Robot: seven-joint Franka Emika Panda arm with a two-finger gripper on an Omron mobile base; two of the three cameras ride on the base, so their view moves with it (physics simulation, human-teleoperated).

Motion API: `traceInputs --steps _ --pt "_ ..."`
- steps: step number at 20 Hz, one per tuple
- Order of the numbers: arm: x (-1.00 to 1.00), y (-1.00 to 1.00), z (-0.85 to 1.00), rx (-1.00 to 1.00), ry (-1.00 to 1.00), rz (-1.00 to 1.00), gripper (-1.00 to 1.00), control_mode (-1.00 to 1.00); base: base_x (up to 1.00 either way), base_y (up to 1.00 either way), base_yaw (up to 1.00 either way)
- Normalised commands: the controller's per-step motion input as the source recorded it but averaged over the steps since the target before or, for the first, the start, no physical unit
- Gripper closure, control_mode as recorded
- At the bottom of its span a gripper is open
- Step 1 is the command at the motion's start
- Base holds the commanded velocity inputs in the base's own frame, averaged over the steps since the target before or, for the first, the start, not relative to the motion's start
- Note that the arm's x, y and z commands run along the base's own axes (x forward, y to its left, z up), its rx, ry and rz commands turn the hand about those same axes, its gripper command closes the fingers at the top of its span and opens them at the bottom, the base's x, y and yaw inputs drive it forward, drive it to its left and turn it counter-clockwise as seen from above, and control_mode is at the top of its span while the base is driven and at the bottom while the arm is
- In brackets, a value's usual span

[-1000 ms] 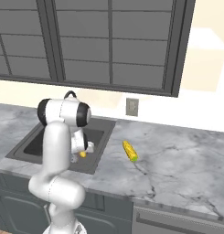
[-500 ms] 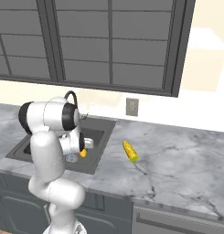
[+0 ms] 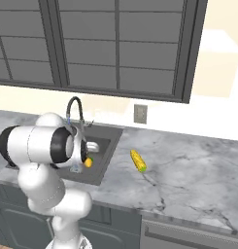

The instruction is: Turn on the sink faucet. Then move the lemon from the counter to the sink. Turn off the sink. Move the vegetable from the sink to the pot next to the stove. Finally move the pot to the rear left burner.

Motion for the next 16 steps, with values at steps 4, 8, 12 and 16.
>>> traceInputs --steps 4,8,12,16 --pt "-0.10 -0.14 0.94 0.03 -0.06 0.00 -1.00 -1.00 0.00 0.00 0.00" --pt "-0.03 -0.05 0.94 0.04 0.00 -0.01 -1.00 -1.00 0.00 0.00 0.00" --pt "-0.11 -0.03 0.54 0.06 0.03 -0.01 -1.00 -1.00 0.00 0.00 0.00" --pt "-0.25 -0.15 0.00 0.13 0.15 -0.10 -1.00 -1.00 0.00 0.00 0.00"
